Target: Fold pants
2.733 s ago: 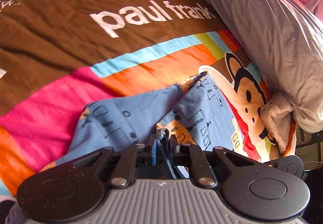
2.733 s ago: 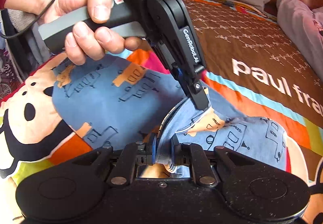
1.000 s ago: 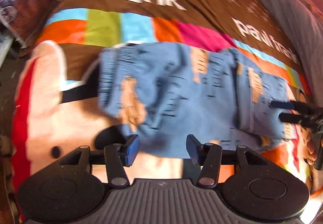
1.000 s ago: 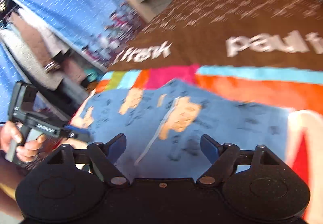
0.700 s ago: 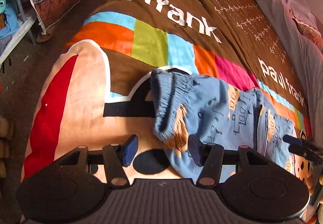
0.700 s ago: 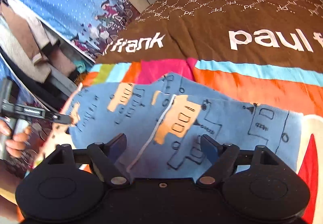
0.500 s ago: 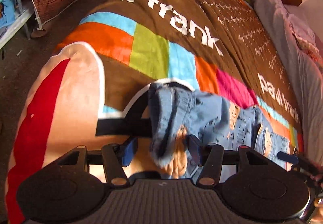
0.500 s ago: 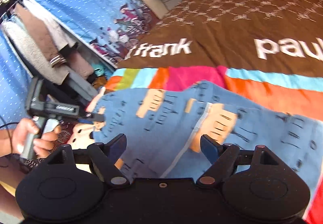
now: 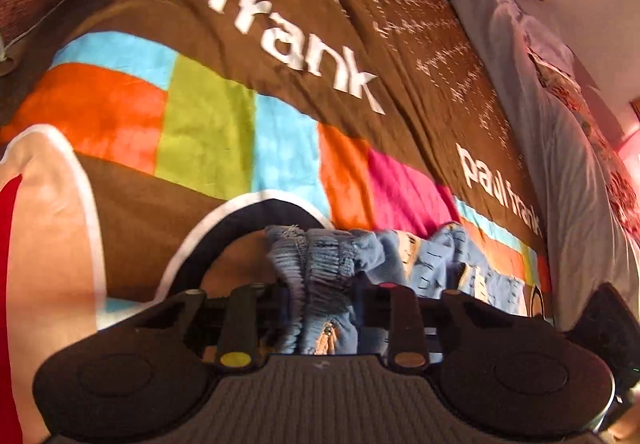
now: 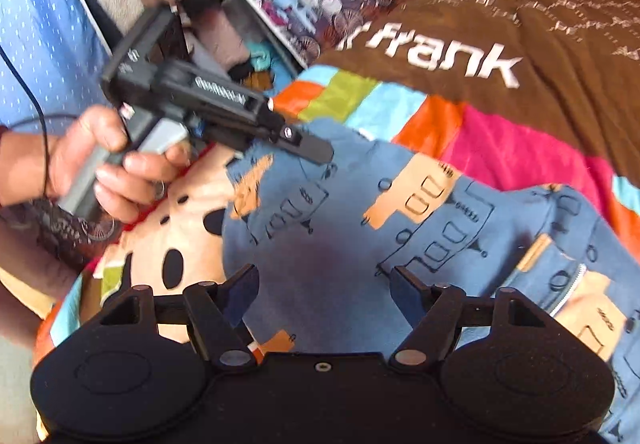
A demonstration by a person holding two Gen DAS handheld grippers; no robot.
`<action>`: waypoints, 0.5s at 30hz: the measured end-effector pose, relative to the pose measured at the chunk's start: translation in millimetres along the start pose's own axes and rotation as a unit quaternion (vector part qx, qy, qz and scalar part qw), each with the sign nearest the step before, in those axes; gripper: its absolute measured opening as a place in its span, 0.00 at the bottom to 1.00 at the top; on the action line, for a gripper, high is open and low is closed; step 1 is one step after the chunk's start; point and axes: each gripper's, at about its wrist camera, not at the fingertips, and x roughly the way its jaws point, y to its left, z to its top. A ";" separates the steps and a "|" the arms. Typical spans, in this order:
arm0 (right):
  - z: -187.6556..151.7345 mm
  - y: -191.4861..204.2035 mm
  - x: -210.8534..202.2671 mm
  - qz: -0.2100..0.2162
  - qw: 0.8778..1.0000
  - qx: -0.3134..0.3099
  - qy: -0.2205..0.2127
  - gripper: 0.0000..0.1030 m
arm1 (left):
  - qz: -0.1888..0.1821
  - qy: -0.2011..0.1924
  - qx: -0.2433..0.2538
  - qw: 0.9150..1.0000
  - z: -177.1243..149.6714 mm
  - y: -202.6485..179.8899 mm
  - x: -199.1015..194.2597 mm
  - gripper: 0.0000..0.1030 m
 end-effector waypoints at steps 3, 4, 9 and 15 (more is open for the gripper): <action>-7.4 5.0 12.4 -0.012 0.999 -0.031 0.019 0.73 | 0.006 -0.011 0.020 1.000 -3.2 -10.2 -10.3 0.28; -7.1 6.5 11.4 -0.013 0.999 -0.035 0.017 0.74 | 0.013 -0.015 0.023 1.000 -4.7 -12.0 -14.3 0.27; 0.4 6.2 -7.4 -0.012 1.000 -0.013 -0.016 0.74 | 0.066 -0.038 0.030 0.997 -9.3 -14.7 -30.0 0.27; -9.4 5.4 1.7 -0.027 0.999 -0.028 0.002 0.74 | 0.136 -0.033 0.019 0.990 -14.8 -12.3 -24.5 0.25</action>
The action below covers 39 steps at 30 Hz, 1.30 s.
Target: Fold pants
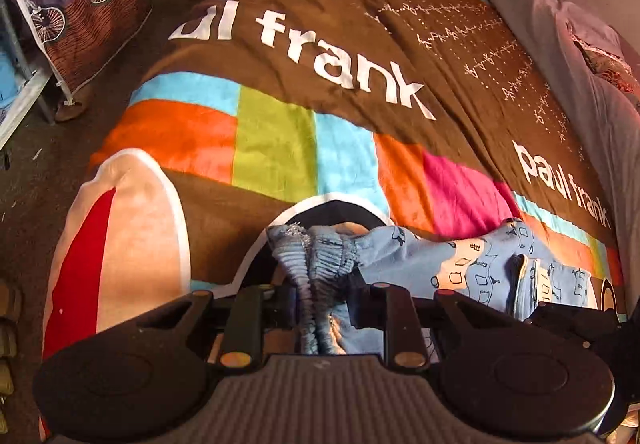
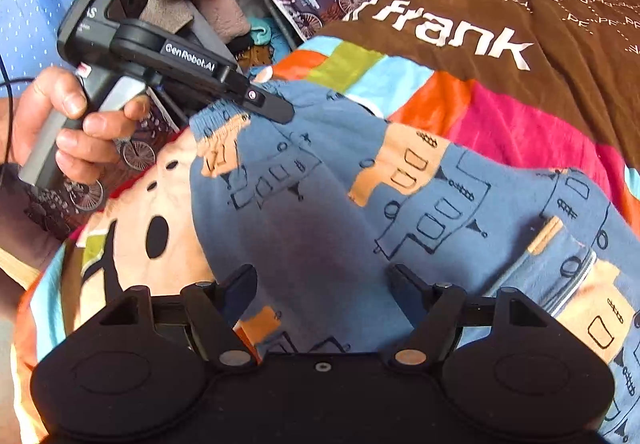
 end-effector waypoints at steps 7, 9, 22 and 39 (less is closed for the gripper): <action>13.6 5.0 -20.4 0.017 0.999 0.006 -0.047 0.74 | -0.022 -0.020 -0.042 0.999 -0.2 24.4 -32.9 0.53; 25.7 -2.6 -26.9 0.030 0.998 0.010 -0.058 0.74 | -0.029 -0.013 -0.056 0.998 -6.5 32.6 -40.4 0.53; 224.1 -24.5 82.5 0.209 0.939 -0.212 0.172 0.54 | -0.109 -0.008 -0.177 0.978 -81.0 35.8 -12.1 0.51; 248.5 5.0 132.7 0.310 0.859 -0.244 0.326 0.11 | -0.152 -0.068 -0.194 0.967 -84.9 38.9 -20.9 0.16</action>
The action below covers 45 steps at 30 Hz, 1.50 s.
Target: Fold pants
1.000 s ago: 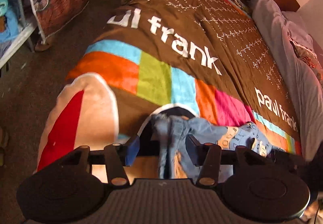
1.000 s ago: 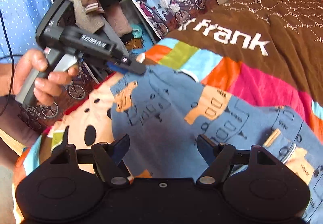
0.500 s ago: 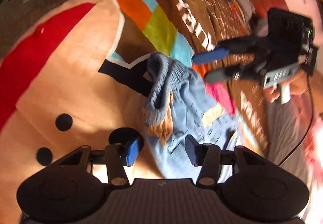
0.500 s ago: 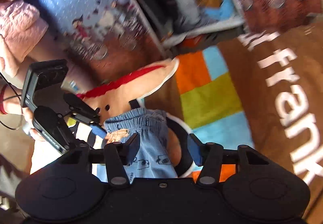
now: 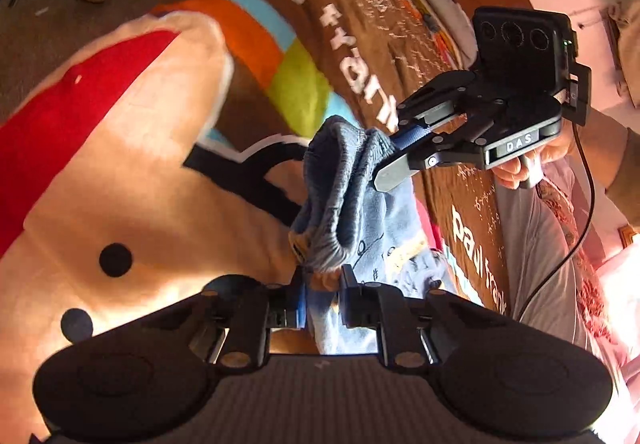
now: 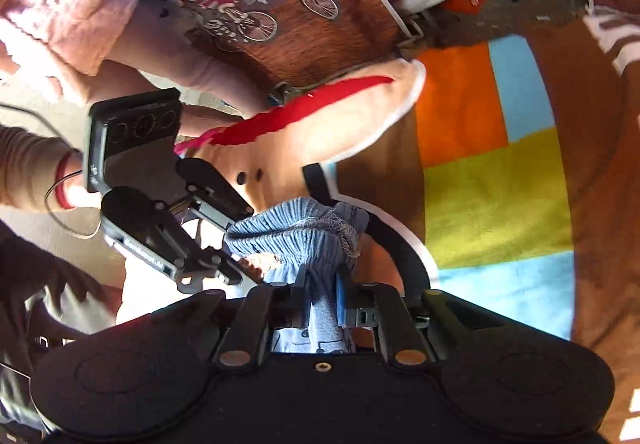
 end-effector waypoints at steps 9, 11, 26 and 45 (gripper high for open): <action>-47.6 54.1 -61.6 -0.029 0.998 -0.057 -0.016 0.11 | 0.006 -0.007 0.121 0.993 -15.3 -95.8 -10.0 0.15; -66.9 67.5 -71.5 -0.041 0.997 -0.067 -0.019 0.11 | 0.006 -0.006 0.144 0.989 -25.7 -119.4 -7.3 0.15; -255.4 127.7 -66.6 -0.145 0.983 -0.113 -0.002 0.12 | -0.011 0.074 0.235 0.969 -150.2 -230.6 81.3 0.15; -352.3 140.3 -80.8 -0.233 0.924 0.168 -0.252 0.61 | 0.092 0.097 0.313 0.940 -139.4 -218.5 77.6 0.15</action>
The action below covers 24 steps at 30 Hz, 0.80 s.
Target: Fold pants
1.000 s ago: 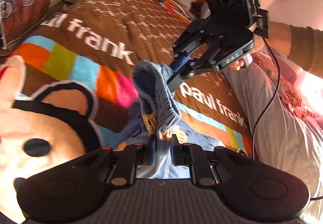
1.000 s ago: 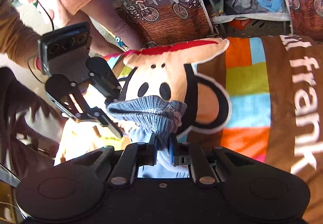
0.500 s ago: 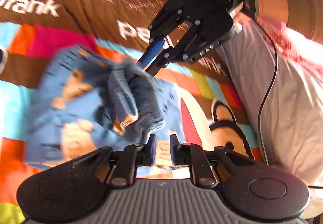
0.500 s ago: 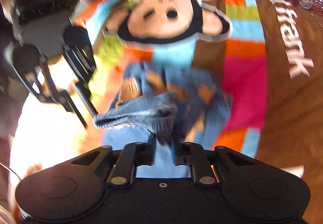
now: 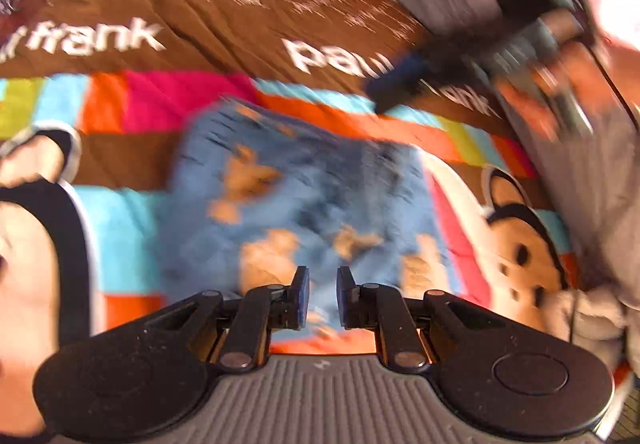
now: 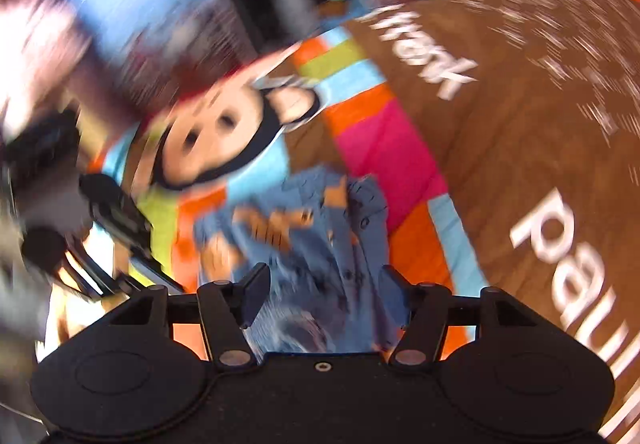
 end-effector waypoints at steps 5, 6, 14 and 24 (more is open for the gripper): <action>-65.9 0.9 0.1 -0.062 0.981 0.166 -0.081 0.62 | 0.045 -0.018 0.031 0.998 28.7 17.3 10.6 0.25; -78.6 1.0 2.5 -0.066 0.973 0.201 -0.097 0.61 | 0.051 -0.014 0.035 0.998 33.3 18.6 16.1 0.26; -104.3 19.3 38.5 -0.096 0.935 0.305 -0.151 0.61 | 0.084 0.023 0.025 0.996 43.5 18.5 53.6 0.45; -113.8 43.0 22.0 -0.102 0.922 0.324 -0.184 0.18 | 0.076 0.026 0.028 0.996 47.7 14.3 50.6 0.57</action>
